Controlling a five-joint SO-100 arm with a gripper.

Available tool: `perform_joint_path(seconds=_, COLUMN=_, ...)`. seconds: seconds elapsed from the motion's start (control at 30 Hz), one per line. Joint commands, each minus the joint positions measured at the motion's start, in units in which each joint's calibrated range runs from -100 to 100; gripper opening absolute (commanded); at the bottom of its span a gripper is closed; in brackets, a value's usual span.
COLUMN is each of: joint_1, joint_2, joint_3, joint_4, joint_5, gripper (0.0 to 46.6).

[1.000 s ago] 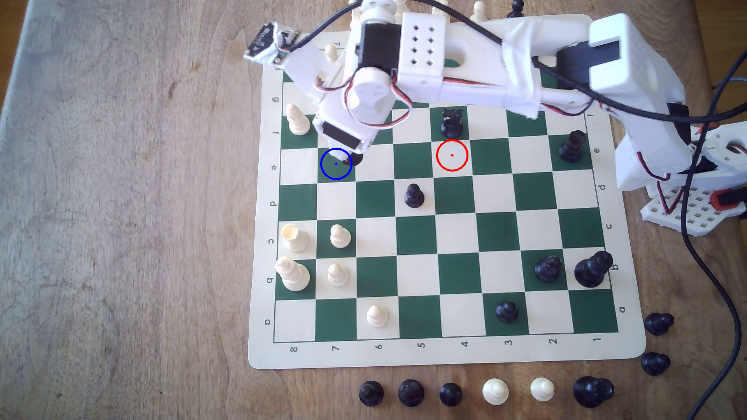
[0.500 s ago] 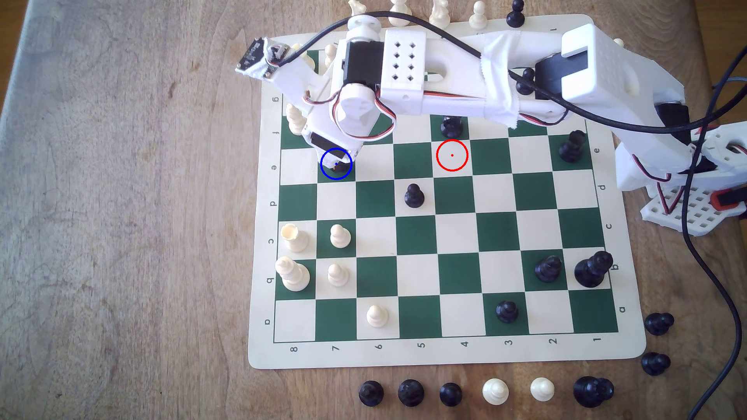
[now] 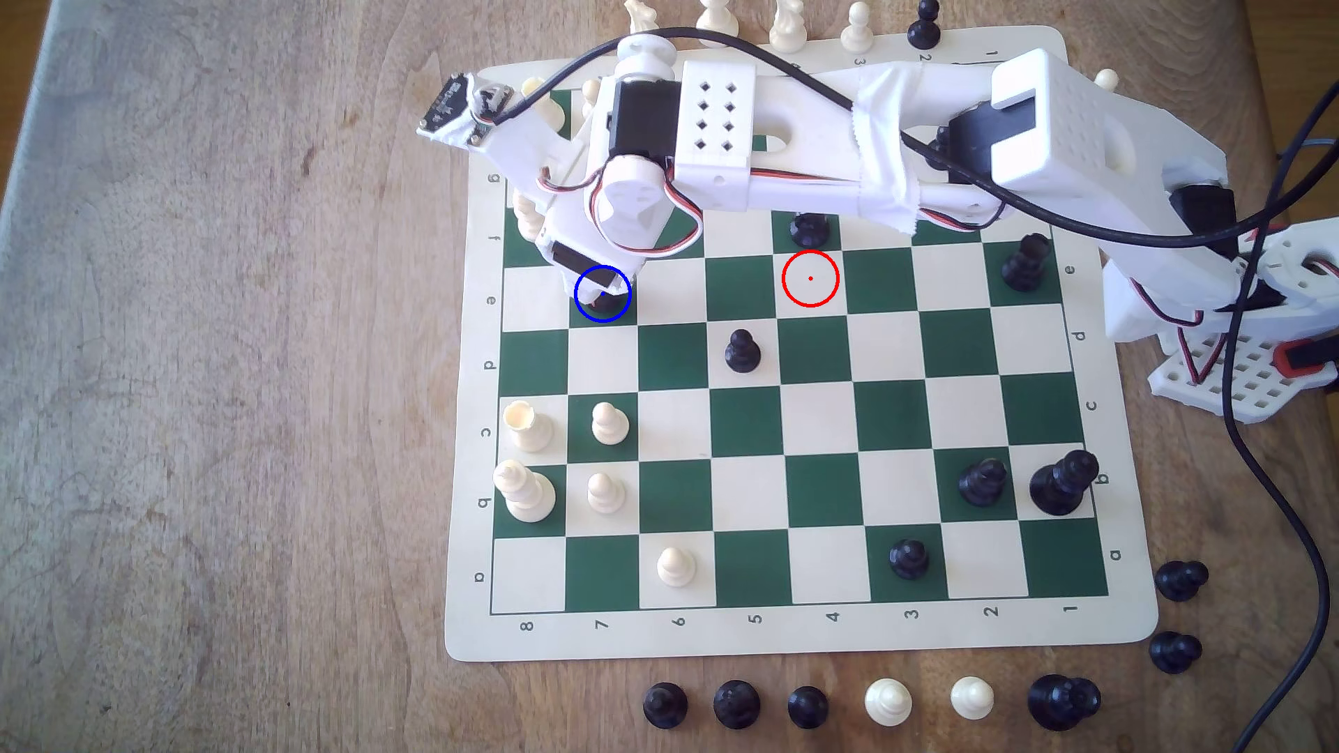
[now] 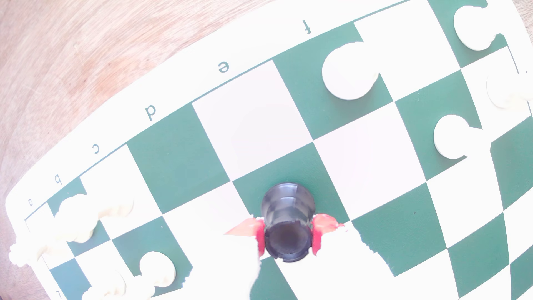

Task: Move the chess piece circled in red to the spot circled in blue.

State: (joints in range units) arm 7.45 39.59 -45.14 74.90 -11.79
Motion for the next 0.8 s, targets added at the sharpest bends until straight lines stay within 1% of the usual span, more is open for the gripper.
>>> perform_joint_path(seconds=0.0, joint_1=0.1, joint_2=-1.9, joint_3=-4.4, joint_4=-0.2, joint_5=0.2, gripper=1.4)
perform_joint_path(seconds=0.33, joint_1=0.1, joint_2=-0.5, joint_3=-4.4, joint_4=-0.5, joint_5=0.3, gripper=1.8)
perform_joint_path(seconds=0.43, joint_1=0.2, joint_2=-0.1, joint_3=-4.4, joint_4=-0.6, joint_5=0.3, gripper=6.8)
perform_joint_path(seconds=0.47, joint_1=0.3, joint_2=-0.1, joint_3=-4.3, joint_4=-0.6, joint_5=0.1, gripper=11.4)
perform_joint_path(seconds=0.5, joint_1=0.3, joint_2=-0.1, joint_3=-4.3, joint_4=-0.5, joint_5=0.1, gripper=13.1)
perform_joint_path(seconds=0.6, joint_1=0.4, joint_2=-0.3, joint_3=-4.5, joint_4=-0.5, joint_5=0.0, gripper=16.2)
perform_joint_path(seconds=0.77, joint_1=1.2, joint_2=-0.6, joint_3=-5.1, joint_4=-0.5, joint_5=-0.6, gripper=19.3)
